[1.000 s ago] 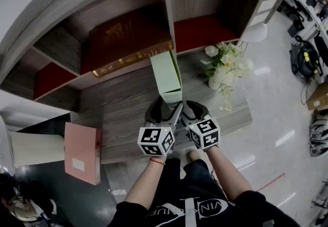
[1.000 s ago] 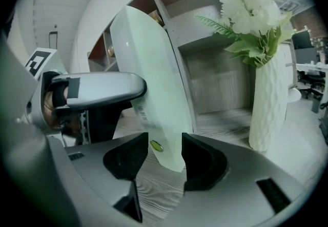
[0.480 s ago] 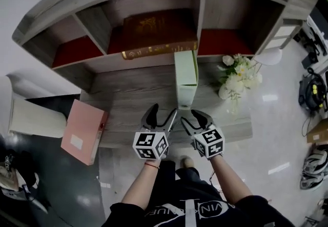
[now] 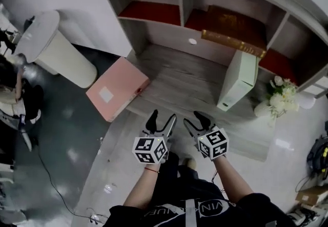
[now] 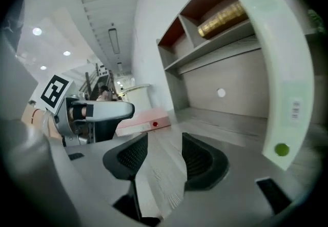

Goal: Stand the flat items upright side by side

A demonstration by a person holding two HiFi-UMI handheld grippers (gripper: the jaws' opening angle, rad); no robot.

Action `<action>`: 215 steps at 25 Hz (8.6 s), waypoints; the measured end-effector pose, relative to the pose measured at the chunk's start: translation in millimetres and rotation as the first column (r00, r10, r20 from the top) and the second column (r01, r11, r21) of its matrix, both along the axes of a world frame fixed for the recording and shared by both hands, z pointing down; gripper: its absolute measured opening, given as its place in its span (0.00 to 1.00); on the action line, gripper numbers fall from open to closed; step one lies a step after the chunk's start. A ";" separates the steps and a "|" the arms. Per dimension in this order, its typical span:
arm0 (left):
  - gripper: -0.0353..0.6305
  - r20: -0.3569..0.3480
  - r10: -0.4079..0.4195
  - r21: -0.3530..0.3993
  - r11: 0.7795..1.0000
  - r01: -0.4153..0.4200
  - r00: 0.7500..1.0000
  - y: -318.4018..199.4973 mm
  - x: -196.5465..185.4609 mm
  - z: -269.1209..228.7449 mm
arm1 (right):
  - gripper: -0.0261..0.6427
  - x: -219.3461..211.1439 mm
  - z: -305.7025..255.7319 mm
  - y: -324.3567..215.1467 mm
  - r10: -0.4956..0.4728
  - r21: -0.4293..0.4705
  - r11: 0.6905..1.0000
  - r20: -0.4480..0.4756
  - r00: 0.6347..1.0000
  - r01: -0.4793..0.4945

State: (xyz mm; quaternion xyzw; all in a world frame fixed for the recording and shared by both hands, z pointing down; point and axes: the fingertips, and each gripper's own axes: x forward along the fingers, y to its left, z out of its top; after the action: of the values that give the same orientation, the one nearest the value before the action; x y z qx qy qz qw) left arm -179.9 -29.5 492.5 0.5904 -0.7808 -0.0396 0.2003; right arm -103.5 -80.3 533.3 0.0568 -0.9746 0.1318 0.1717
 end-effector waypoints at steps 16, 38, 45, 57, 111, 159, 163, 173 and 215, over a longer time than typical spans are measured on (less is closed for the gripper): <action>0.54 -0.130 -0.503 -0.027 0.863 0.504 0.855 208.4 -126.1 27.8 | 0.37 -133.5 3.0 141.8 -0.387 -0.009 0.922 0.008 0.922 0.387; 0.71 -0.884 -0.300 0.102 0.625 0.774 0.359 195.8 -258.7 156.9 | 0.37 -272.7 47.0 154.7 -0.304 -0.002 0.952 -0.140 0.942 0.307; 0.59 -0.909 -0.237 0.150 0.583 0.799 0.343 197.0 -276.9 159.1 | 0.38 -276.9 48.0 144.8 -0.280 0.032 0.956 -0.185 0.942 0.291; 0.51 -0.745 -0.398 0.157 0.674 0.721 0.535 211.1 -316.3 84.1 | 0.41 -286.4 35.4 124.3 -0.248 0.255 0.919 -0.218 0.944 0.301; 0.48 -0.066 0.217 0.071 0.975 -0.212 0.974 -106.7 -62.8 -110.6 | 0.37 -67.2 -24.7 -25.2 0.338 0.160 0.930 -0.017 0.941 -0.331; 0.51 0.034 0.646 -0.025 0.764 -0.645 0.763 -163.6 91.6 -52.9 | 0.30 49.1 -16.2 -107.4 0.612 0.091 0.786 0.022 0.790 -0.611; 0.51 0.009 0.645 -0.024 0.764 -0.644 0.764 -169.9 95.4 -48.8 | 0.30 56.2 -10.3 -113.7 0.644 0.057 0.763 0.012 0.765 -0.643; 0.50 -0.004 0.639 -0.033 0.769 -0.639 0.769 -180.9 101.1 -42.3 | 0.31 62.3 -9.3 -124.4 0.683 0.015 0.730 0.020 0.730 -0.683; 0.50 -0.035 0.581 0.085 0.812 -0.577 0.813 -193.0 84.2 -46.4 | 0.26 65.5 -25.9 -118.9 0.581 0.018 0.812 0.084 0.810 -0.584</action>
State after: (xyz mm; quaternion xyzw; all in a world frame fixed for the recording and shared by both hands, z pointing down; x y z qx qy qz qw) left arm -95.7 -222.4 446.1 0.8052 -0.5560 -0.0216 0.2052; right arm -38.0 -199.2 507.4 0.3511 -0.9187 0.1591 0.0856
